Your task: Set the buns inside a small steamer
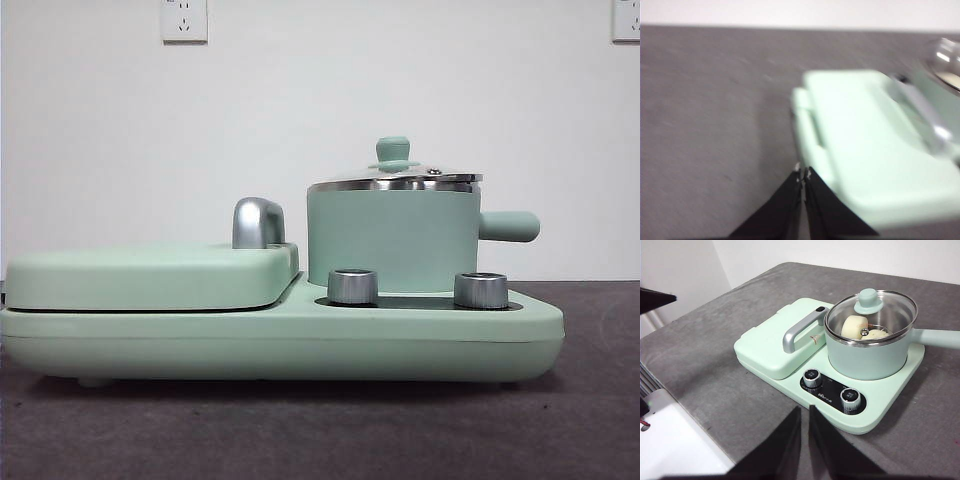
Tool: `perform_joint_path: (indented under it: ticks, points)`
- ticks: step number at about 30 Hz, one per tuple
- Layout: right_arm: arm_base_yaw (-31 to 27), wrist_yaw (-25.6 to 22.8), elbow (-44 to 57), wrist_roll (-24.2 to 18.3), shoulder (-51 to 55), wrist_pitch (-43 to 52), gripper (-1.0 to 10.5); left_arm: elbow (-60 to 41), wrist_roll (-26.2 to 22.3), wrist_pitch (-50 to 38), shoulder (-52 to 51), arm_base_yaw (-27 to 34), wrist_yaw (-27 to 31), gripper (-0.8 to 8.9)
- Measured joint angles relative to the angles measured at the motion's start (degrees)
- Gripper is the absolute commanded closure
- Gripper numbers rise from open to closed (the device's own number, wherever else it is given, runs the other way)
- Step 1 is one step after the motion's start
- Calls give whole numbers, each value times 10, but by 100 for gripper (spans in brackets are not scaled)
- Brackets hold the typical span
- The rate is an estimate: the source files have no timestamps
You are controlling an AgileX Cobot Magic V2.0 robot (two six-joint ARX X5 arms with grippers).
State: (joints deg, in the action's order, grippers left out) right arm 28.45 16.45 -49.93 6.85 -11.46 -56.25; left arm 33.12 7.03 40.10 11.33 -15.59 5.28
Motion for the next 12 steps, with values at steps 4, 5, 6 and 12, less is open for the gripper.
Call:
perform_joint_path:
  ticks: [4,5,6,12]
  points:
    - [0,0,0,0,0,0,923,-101,-10,-102,-55,63,4,798]
    - [0,0,0,0,0,0,923,-129,-11,-125,-68,74,4,797]
    - [0,0,0,0,0,0,923,-155,-13,-142,-81,85,4,798]
    - [0,0,0,0,0,0,923,-275,-13,-209,-110,122,4,797]
